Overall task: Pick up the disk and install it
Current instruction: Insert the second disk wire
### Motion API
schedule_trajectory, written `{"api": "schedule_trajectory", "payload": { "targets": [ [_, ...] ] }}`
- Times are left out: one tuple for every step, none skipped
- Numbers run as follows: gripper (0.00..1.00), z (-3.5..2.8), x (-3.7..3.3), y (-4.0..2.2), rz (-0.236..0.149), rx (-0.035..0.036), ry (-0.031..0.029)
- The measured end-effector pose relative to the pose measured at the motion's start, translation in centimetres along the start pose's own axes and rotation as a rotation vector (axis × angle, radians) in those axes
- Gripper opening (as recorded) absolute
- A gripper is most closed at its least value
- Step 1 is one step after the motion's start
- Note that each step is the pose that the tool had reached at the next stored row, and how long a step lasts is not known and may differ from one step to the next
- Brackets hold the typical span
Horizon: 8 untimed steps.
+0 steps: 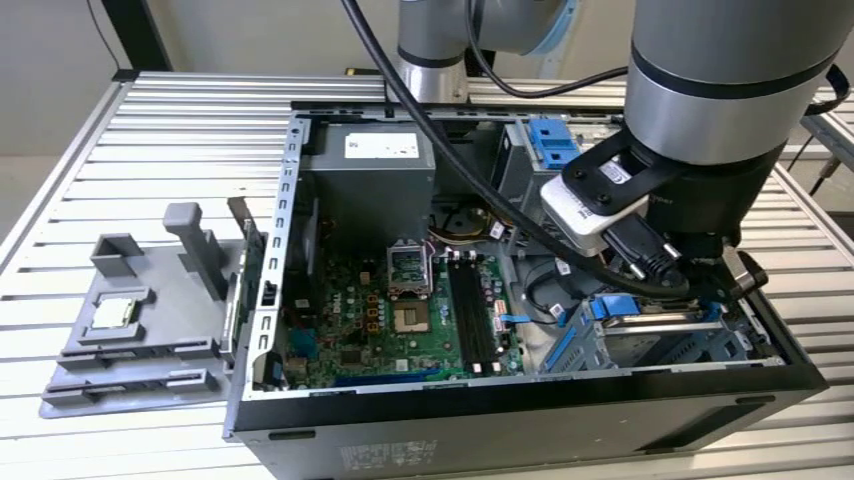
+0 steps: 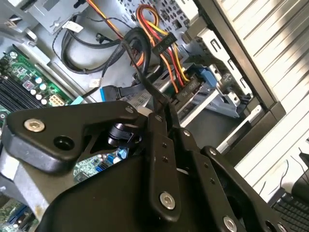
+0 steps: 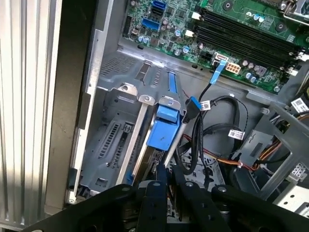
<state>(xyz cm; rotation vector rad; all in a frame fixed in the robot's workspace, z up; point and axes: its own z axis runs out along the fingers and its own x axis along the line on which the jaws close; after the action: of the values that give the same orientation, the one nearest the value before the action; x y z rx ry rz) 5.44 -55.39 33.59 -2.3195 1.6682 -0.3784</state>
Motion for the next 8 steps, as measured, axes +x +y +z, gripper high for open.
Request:
{"api": "schedule_trajectory", "payload": {
  "targets": [
    [0.0,-0.01,0.13,0.05,0.0,-0.0001,0.0],
    [0.0,-0.02,0.29,0.09,0.0,-0.0002,0.0001],
    [0.0,-0.02,0.4,0.14,0.0,-0.0001,-0.0001],
    [0.0,-0.04,0.6,0.19,0.0,-0.0002,-0.0001],
    [0.0,-0.05,0.9,0.29,0.0,0.0,-0.0006],
    [0.0,-0.06,1.12,0.37,0.0,0.0001,-0.0007],
    [0.0,-0.07,1.17,0.39,0.0,0.0,-0.0004],
    [0.0,-0.03,1.17,0.4,0.0,0.0001,-0.0007]
  ]
}}
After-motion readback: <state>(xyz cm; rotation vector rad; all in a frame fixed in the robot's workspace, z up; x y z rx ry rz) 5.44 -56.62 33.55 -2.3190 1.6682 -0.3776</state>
